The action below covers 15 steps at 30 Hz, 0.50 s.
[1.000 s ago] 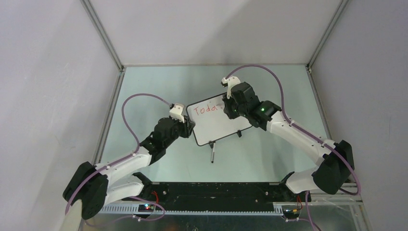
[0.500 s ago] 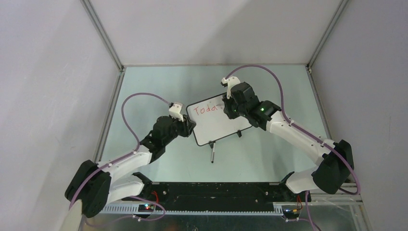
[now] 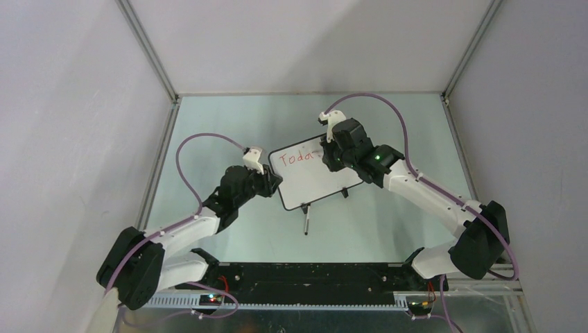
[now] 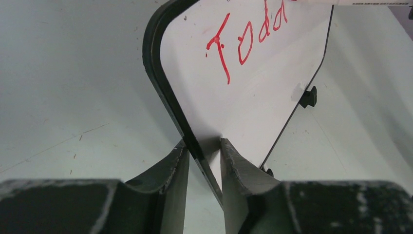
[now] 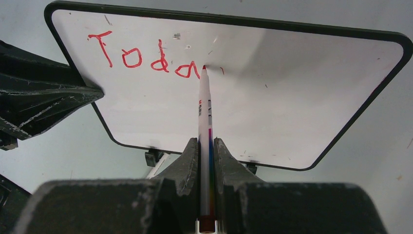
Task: Write a sentence on the whiteboard
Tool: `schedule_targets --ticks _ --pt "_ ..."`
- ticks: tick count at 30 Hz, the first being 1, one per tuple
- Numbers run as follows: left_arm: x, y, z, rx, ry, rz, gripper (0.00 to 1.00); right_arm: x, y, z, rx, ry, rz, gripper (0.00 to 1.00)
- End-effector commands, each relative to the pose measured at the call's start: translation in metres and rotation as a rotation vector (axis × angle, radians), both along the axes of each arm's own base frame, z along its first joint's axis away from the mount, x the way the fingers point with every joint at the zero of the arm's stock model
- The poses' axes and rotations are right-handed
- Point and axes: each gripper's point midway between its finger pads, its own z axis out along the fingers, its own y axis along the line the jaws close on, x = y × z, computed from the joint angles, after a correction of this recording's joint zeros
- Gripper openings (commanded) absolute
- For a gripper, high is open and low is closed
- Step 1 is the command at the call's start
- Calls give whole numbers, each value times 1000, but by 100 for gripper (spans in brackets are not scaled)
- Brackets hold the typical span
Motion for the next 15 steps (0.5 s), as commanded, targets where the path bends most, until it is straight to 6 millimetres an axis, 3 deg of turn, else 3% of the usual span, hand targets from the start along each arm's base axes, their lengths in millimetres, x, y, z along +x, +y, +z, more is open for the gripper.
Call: schedule_targets --ticks 1,8,15 --pt "7 -9 20 -51 -45 -23 30 11 8 21 38 -52 8 0" --pt "7 -9 21 -48 -48 -24 19 10 6 21 34 -48 3 0" --pt "7 -7 20 -39 -48 -14 18 10 2 21 27 -48 -10 0"
